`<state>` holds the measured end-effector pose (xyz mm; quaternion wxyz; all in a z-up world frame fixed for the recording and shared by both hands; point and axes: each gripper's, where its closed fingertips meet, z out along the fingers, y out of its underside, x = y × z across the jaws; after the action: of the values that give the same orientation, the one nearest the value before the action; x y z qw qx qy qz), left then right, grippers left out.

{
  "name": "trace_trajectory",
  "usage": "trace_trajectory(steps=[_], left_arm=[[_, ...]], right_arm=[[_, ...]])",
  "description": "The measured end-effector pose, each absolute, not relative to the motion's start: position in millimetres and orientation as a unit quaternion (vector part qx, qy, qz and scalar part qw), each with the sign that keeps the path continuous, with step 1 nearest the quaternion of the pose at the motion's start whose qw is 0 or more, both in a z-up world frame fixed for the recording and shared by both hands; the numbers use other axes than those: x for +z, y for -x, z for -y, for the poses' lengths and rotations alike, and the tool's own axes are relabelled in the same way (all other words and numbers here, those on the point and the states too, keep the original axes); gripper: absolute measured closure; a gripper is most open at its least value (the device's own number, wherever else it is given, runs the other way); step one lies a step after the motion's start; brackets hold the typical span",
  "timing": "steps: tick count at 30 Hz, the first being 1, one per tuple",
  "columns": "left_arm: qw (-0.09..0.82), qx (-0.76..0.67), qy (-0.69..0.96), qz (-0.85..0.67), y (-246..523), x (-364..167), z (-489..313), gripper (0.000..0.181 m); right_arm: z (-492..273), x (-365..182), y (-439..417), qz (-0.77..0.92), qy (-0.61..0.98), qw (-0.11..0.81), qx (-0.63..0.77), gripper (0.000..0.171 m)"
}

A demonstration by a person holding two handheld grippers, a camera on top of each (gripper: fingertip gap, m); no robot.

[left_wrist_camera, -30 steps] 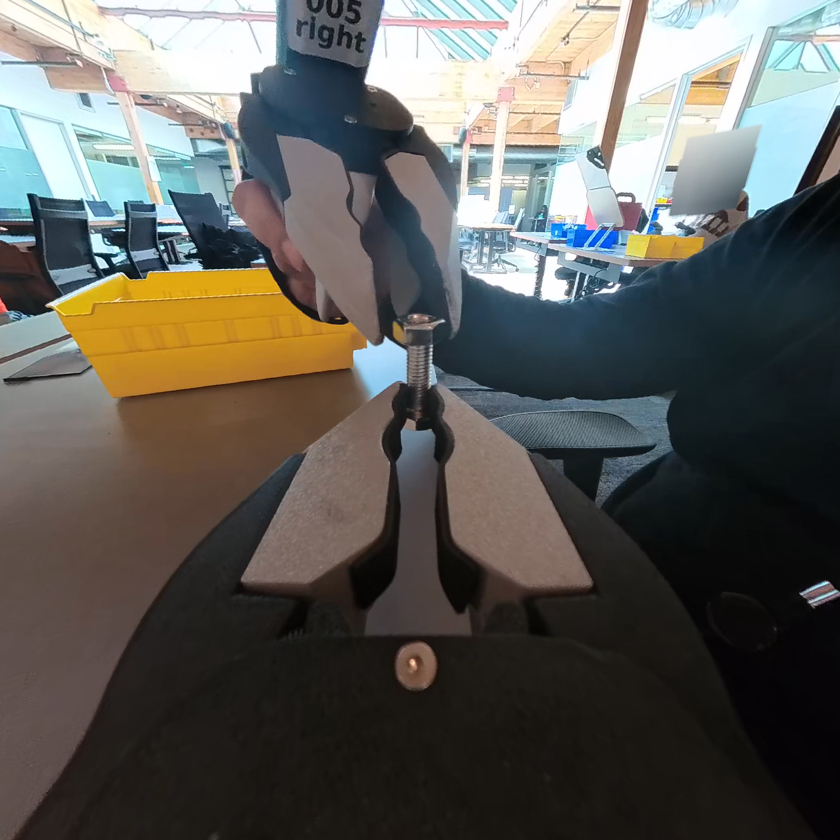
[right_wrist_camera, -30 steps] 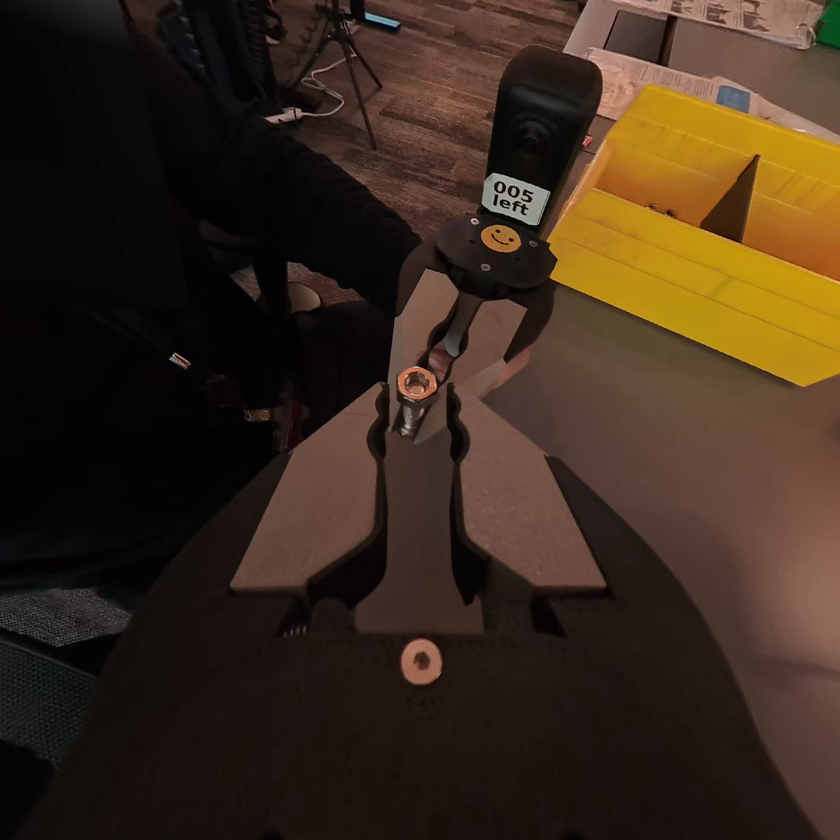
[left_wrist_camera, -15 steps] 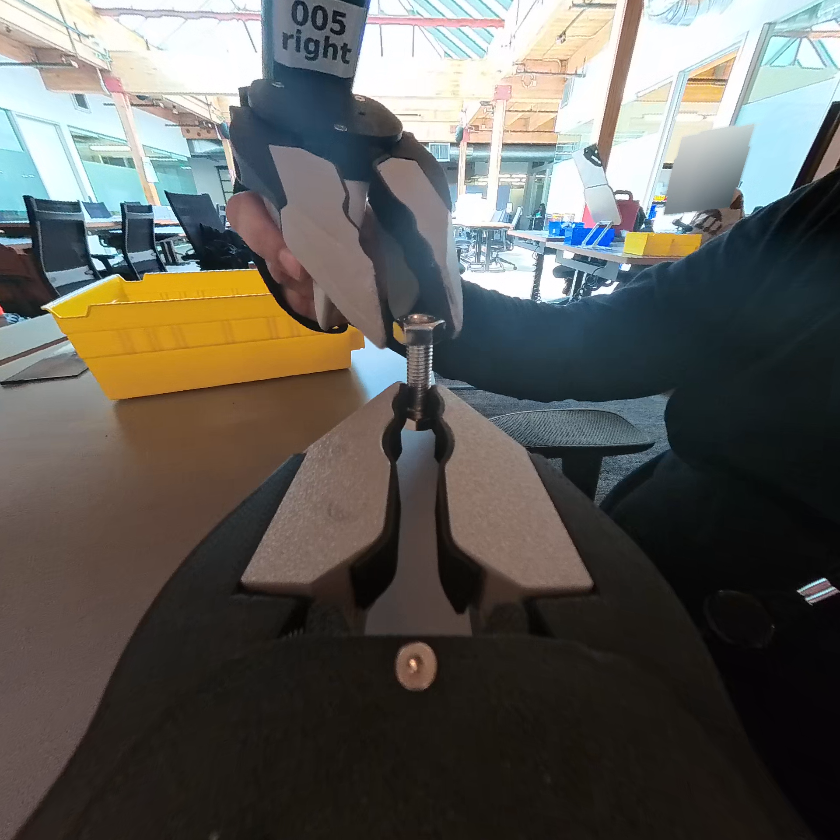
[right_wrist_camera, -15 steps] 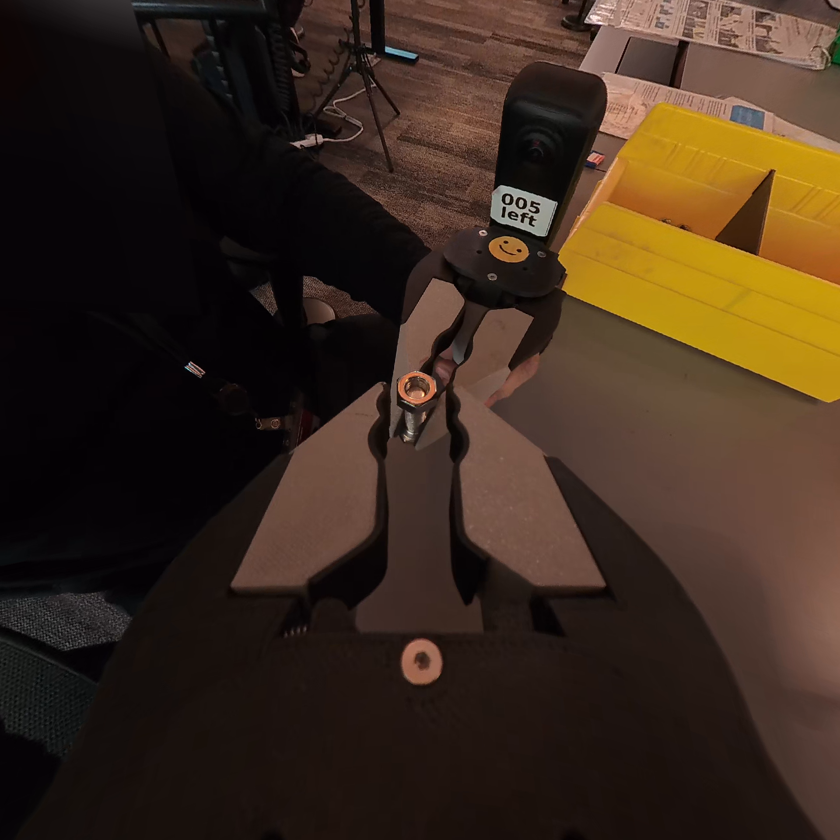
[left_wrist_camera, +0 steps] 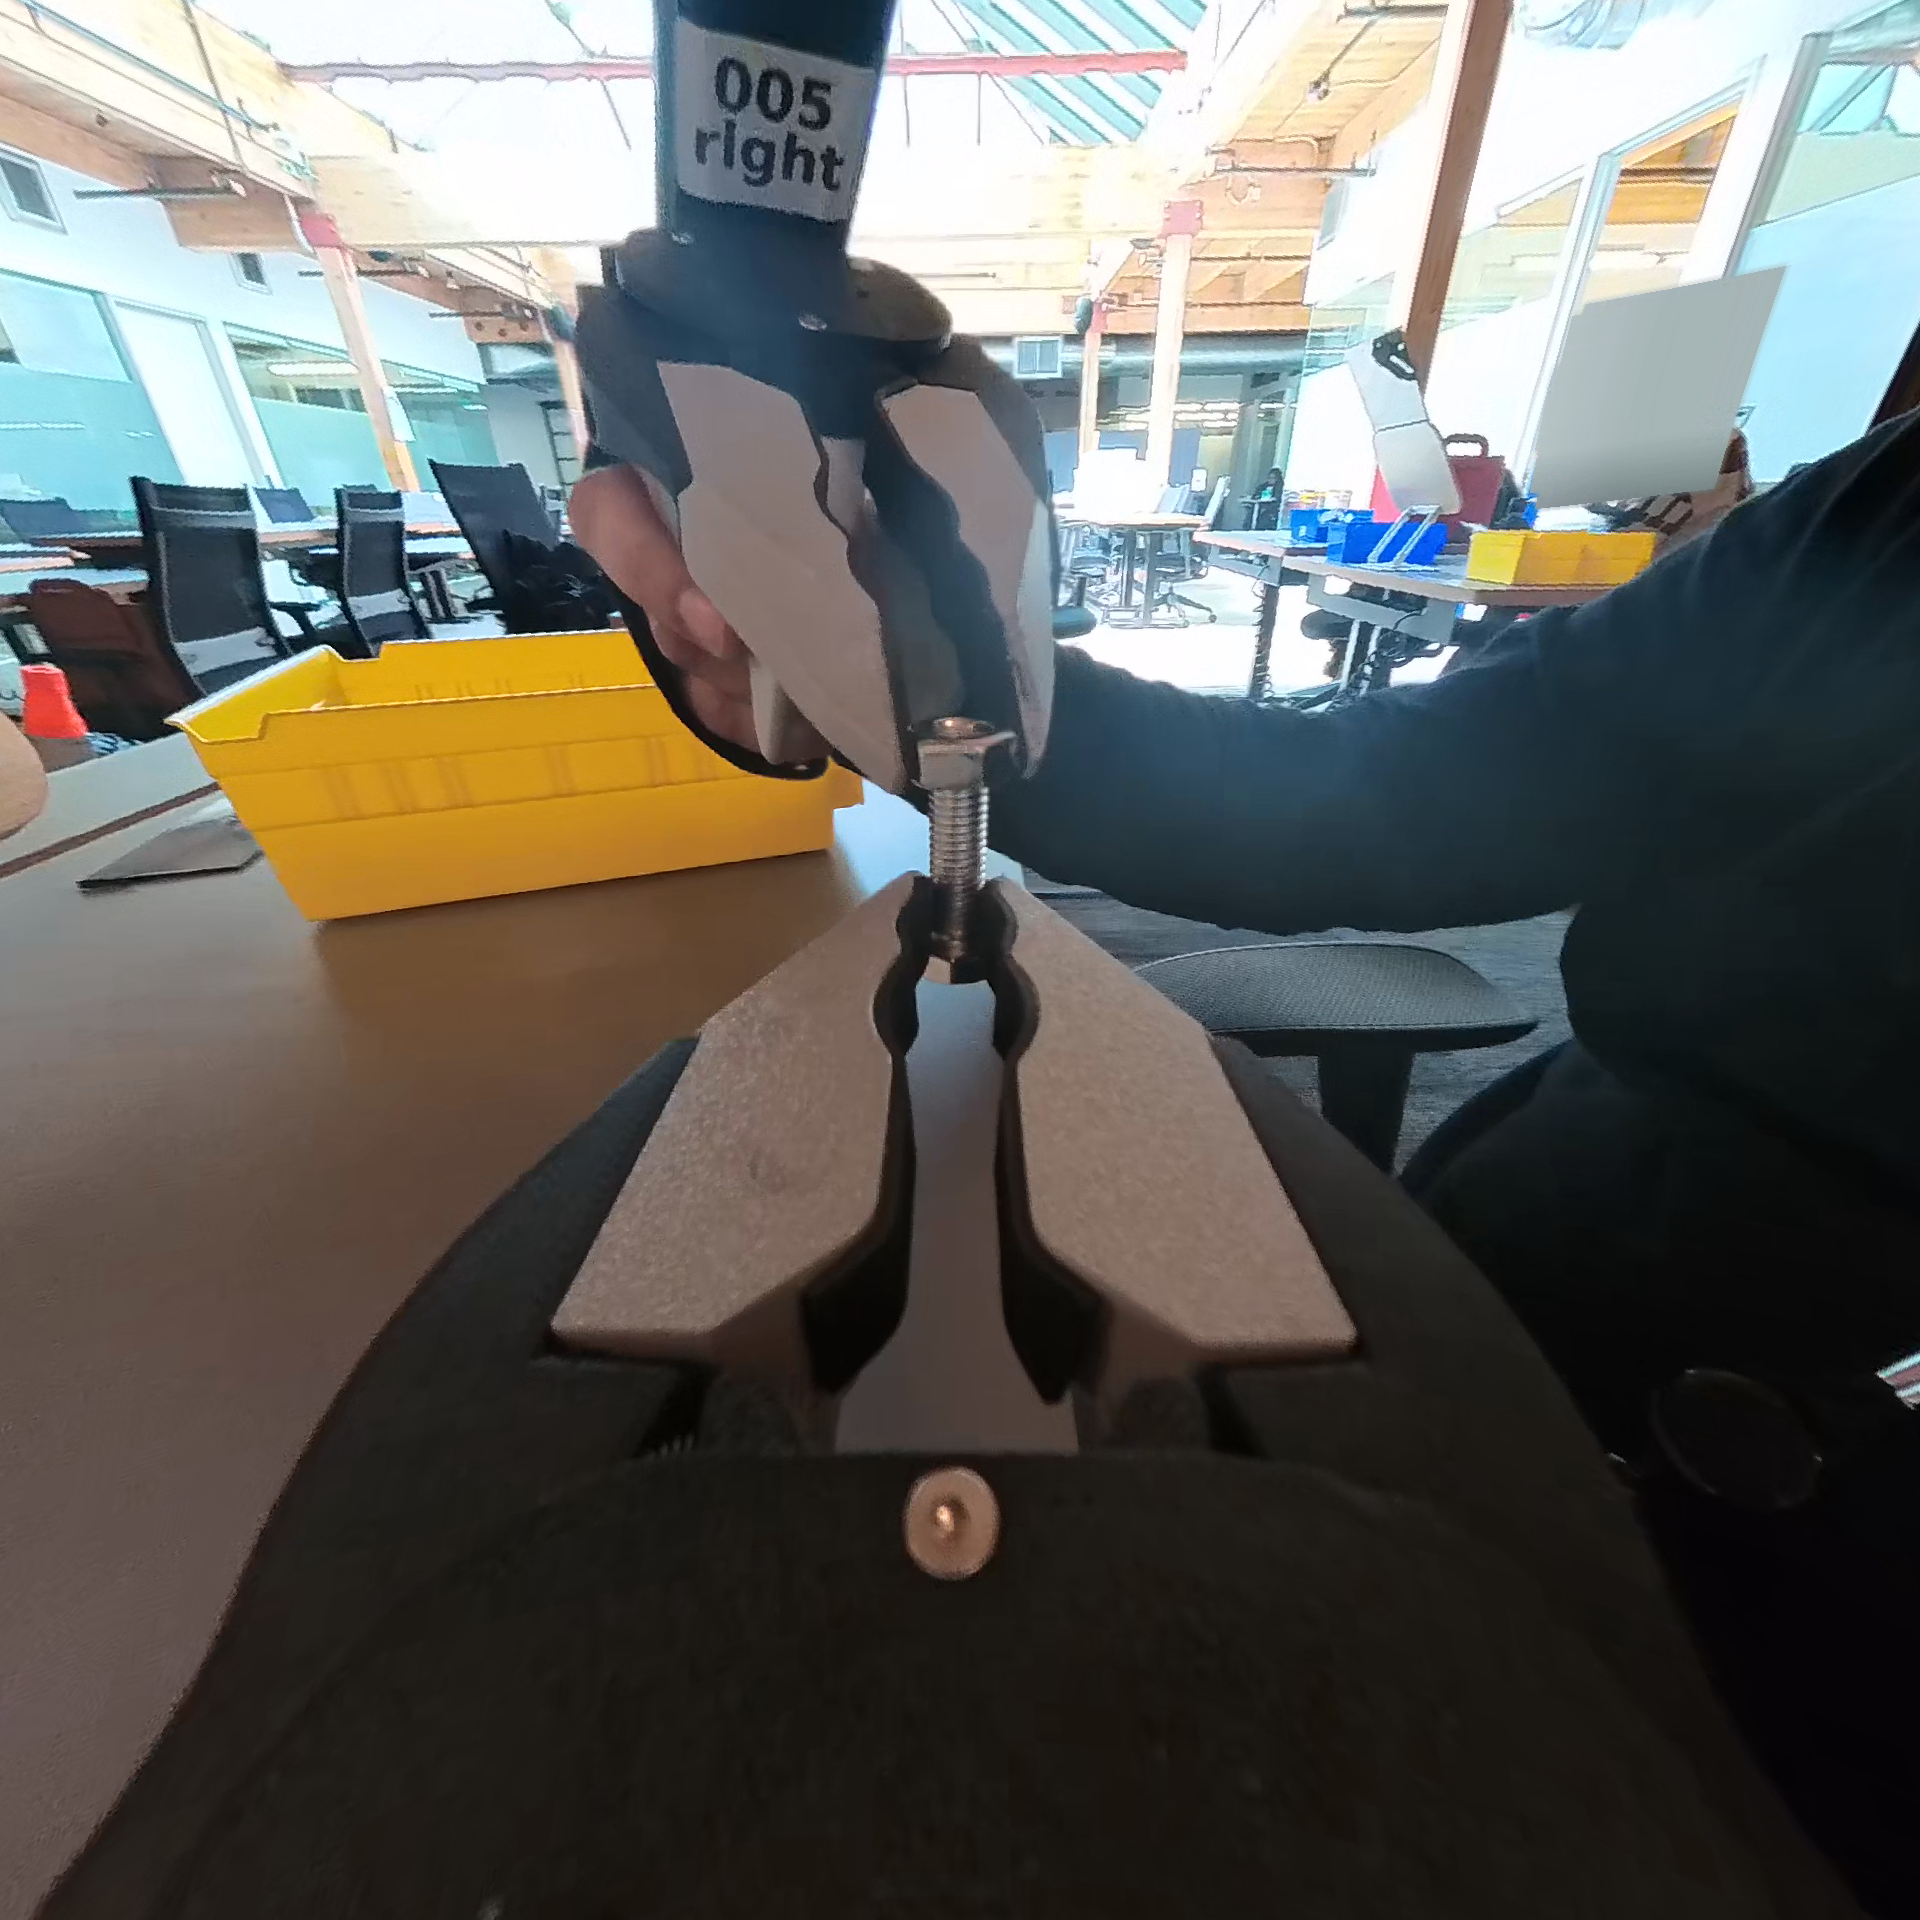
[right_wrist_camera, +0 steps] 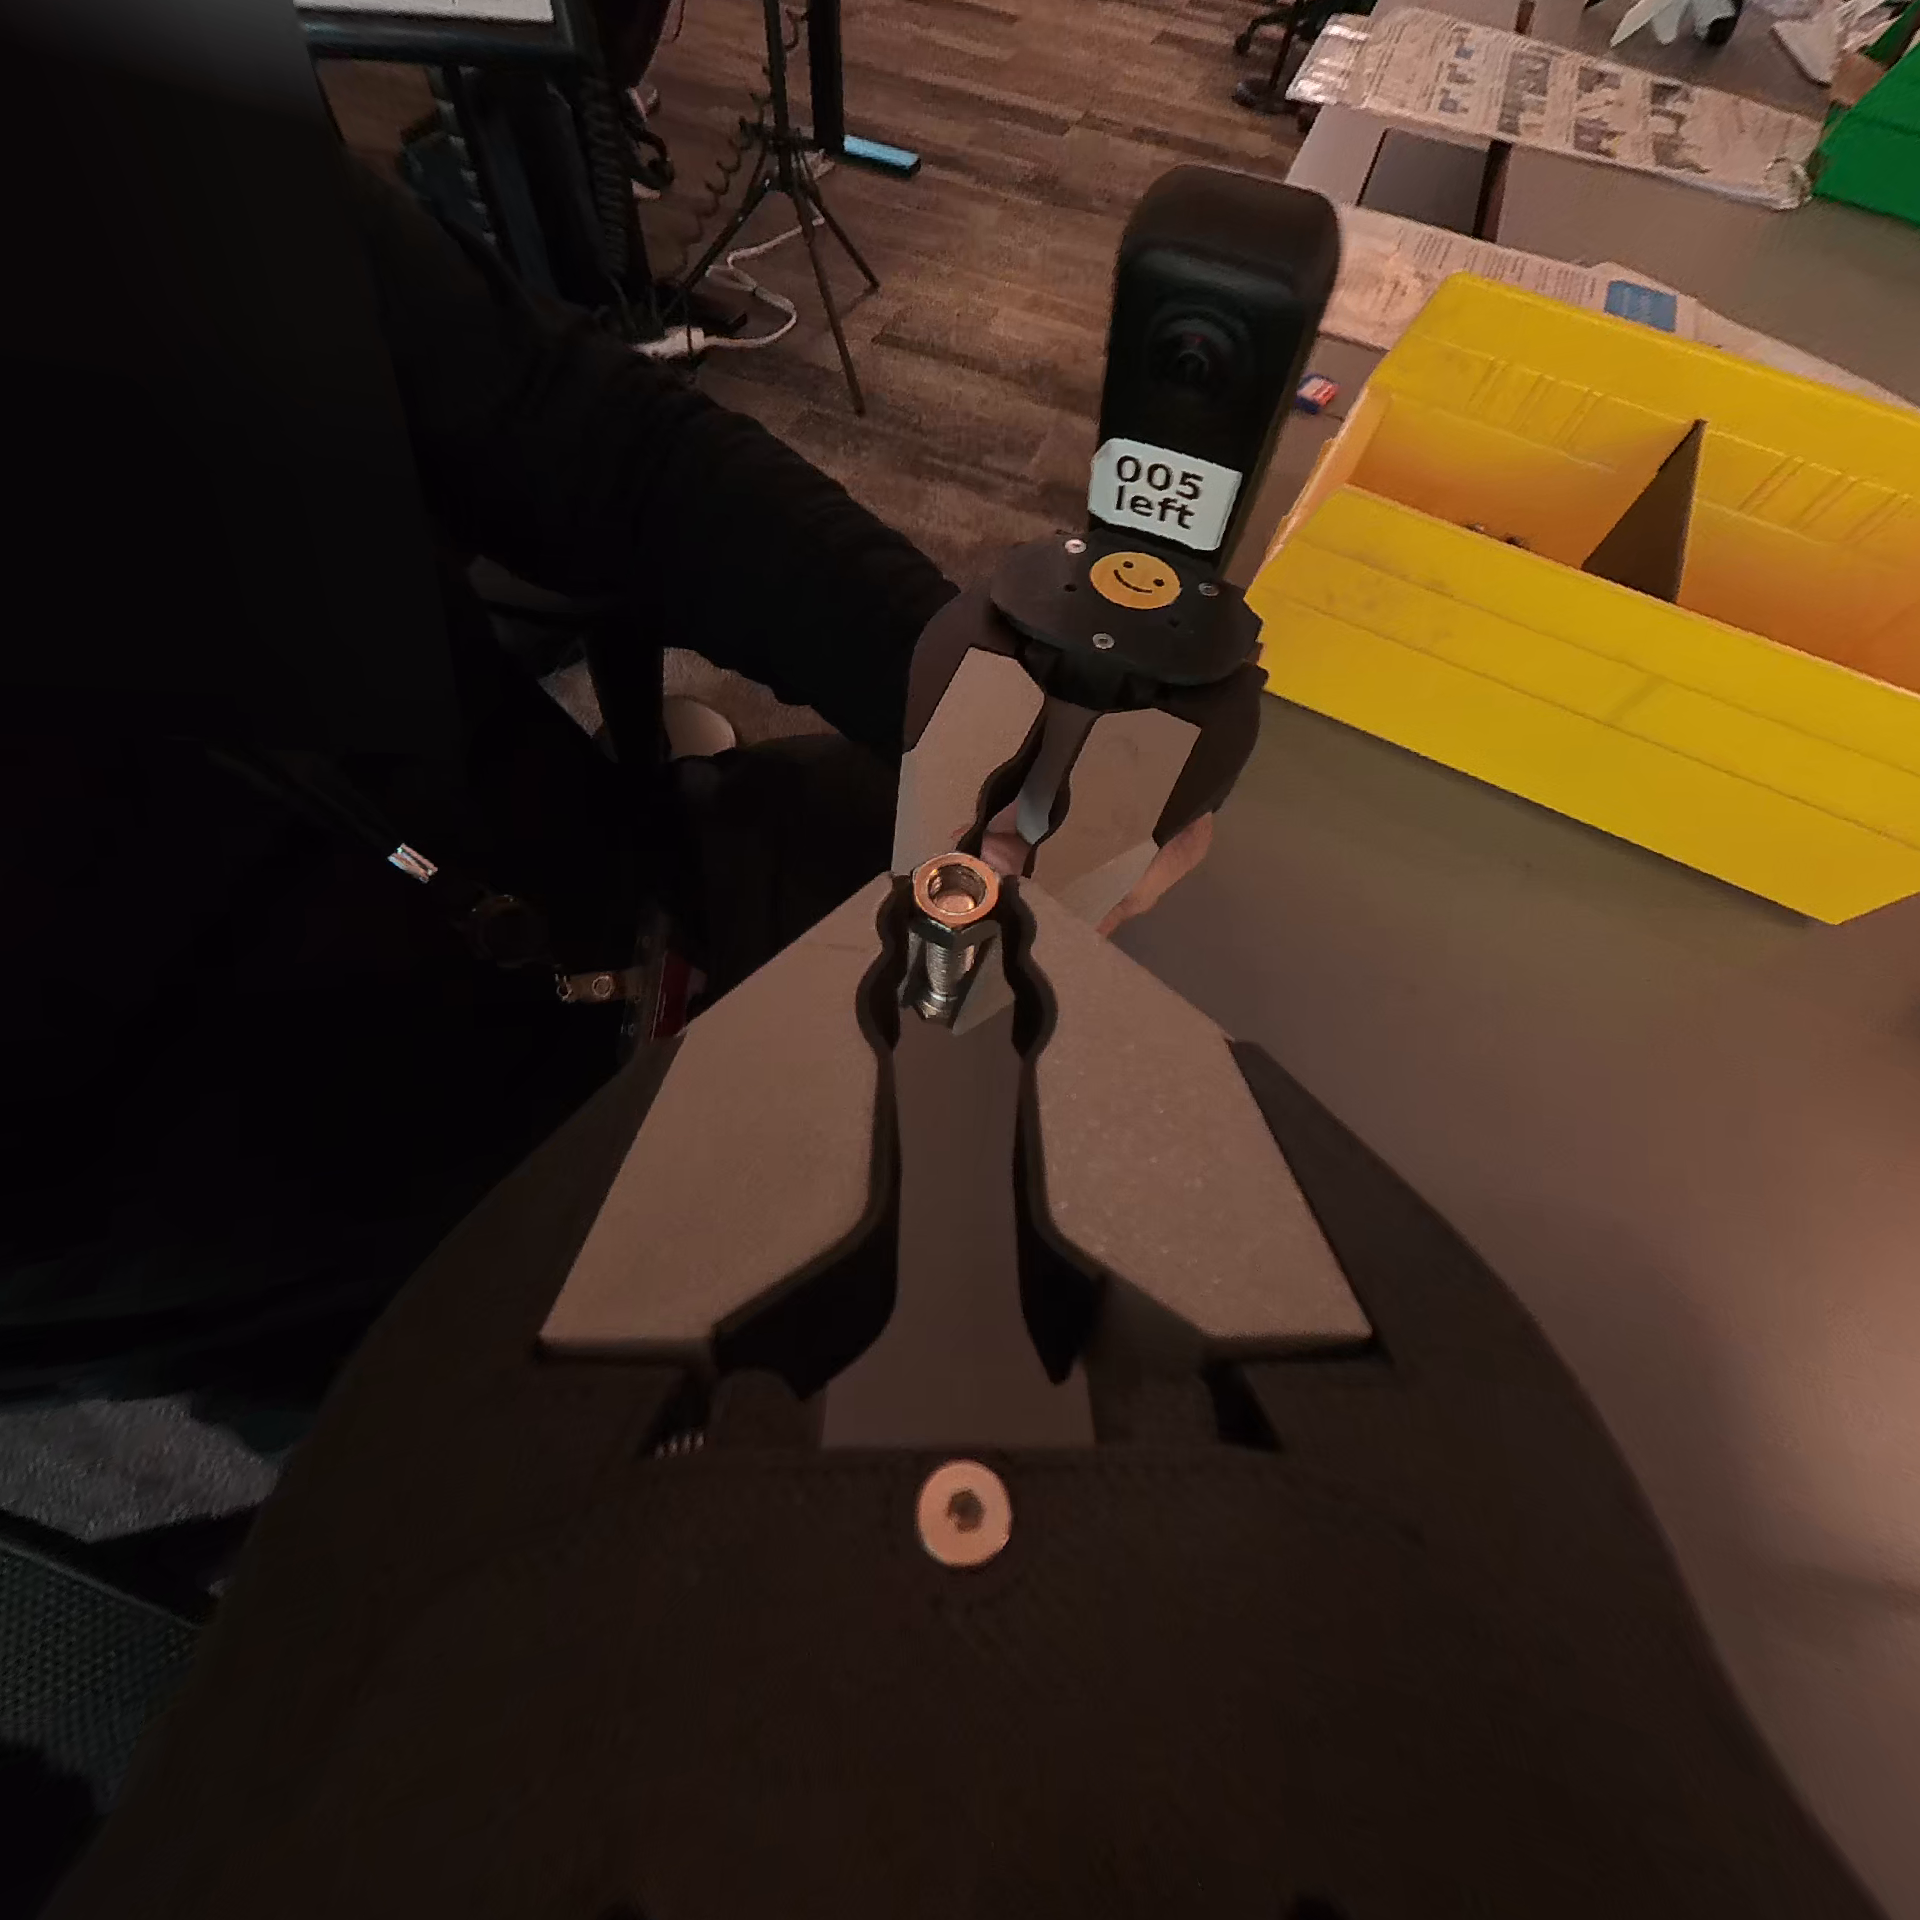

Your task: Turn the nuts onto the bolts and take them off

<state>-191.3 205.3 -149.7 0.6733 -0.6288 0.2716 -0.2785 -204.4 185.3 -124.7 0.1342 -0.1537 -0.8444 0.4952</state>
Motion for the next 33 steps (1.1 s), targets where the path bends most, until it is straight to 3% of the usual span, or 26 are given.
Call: trace_trajectory(steps=[33], left_arm=[[0.685,-0.133,0.692,-0.185,232,-162,-235,0.174]], right_arm=[[-215,-138,243,0.79,0.413,0.222,0.396,0.157]])
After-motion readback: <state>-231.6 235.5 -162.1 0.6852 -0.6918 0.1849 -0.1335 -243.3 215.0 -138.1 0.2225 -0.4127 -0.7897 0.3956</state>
